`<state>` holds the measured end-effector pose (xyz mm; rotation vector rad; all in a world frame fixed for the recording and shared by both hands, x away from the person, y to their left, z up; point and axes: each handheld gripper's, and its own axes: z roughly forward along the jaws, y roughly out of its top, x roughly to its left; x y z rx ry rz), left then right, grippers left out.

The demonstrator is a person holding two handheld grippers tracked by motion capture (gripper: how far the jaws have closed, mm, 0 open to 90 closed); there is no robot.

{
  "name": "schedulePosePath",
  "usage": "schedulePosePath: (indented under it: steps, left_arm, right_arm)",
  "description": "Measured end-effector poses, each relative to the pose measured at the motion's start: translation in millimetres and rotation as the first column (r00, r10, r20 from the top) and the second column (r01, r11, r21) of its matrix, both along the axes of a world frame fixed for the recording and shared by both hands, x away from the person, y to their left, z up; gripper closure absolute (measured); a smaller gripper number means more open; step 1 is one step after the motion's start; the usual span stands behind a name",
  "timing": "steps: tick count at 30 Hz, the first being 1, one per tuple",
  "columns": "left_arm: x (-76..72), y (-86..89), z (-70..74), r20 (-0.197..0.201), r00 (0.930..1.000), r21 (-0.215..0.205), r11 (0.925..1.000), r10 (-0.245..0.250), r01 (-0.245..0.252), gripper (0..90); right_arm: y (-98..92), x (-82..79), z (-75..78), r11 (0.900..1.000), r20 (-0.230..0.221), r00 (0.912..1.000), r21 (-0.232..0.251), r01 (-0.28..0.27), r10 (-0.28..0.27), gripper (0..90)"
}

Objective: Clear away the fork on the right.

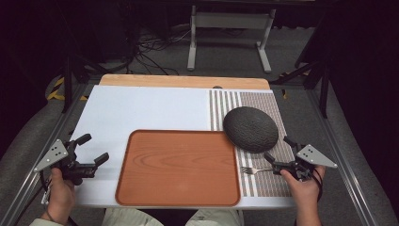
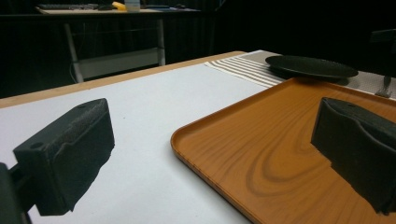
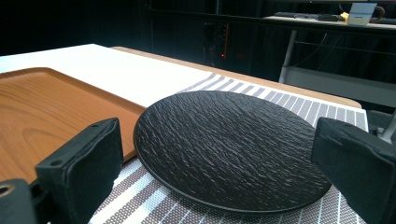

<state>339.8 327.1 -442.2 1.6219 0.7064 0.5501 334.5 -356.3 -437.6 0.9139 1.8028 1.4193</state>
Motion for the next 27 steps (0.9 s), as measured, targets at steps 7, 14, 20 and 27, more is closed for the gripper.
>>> schedulePosePath:
  steps: [7, 14, 20, 27]
  left_arm:
    - [-0.2, -0.6, 1.0, 0.002, 1.0000, -0.005, 1.0000, -0.005, 0.005, 0.1]
    - [-0.9, 0.4, 1.7, 0.004, 1.0000, -0.006, 1.0000, -0.006, 0.006, 0.1]
    - [-1.1, 0.3, 2.0, 0.005, 1.0000, -0.004, 1.0000, -0.003, 0.003, 0.0]
    - [-1.8, 0.8, 2.9, 0.005, 1.0000, 0.000, 1.0000, -0.004, 0.004, 0.1]
  right_arm:
    - [0.3, 0.1, 0.0, 1.000, -0.004, 1.0000, 0.005, -0.004, 0.004, 2.9]
    - [0.7, 0.3, 0.3, 1.000, -0.003, 1.0000, 0.002, -0.009, 0.009, 2.9]
    - [1.5, 2.6, 4.4, 1.000, -0.002, 0.9998, 0.019, -0.020, 0.021, 2.9]
    - [7.1, 12.3, 27.1, 0.997, -0.043, 0.9959, -0.020, -0.080, 0.079, 3.2]
